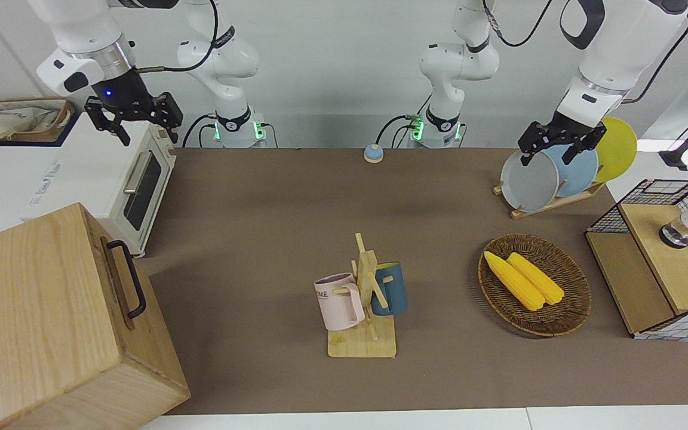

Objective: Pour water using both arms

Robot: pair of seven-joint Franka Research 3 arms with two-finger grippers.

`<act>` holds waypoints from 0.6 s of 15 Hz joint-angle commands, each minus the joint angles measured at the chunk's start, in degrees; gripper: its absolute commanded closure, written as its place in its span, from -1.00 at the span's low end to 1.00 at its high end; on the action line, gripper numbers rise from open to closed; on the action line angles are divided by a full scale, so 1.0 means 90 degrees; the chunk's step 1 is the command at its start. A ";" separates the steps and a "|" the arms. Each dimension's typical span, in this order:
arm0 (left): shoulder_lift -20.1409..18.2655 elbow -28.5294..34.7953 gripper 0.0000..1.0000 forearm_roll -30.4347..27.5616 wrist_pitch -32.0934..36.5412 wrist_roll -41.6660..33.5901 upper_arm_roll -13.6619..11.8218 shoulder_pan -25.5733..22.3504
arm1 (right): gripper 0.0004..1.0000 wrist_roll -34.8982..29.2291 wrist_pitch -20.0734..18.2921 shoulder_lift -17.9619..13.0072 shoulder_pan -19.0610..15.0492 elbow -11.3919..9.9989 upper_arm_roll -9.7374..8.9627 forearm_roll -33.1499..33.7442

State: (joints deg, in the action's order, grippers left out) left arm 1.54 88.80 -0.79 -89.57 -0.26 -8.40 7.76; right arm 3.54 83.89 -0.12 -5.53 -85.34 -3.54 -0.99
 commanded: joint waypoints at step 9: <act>-0.0073 -0.0023 -1.00 -0.0049 0.0157 -0.0088 -0.0073 -0.0052 | -0.98 0.0046 0.0034 0.0082 0.0067 0.0097 -0.0095 -0.0173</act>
State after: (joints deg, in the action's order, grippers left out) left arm 1.43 88.76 -0.80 -89.24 -0.30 -9.06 7.73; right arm 3.54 83.95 -0.11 -5.33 -85.33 -4.30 -1.34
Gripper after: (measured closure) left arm 0.000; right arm 0.004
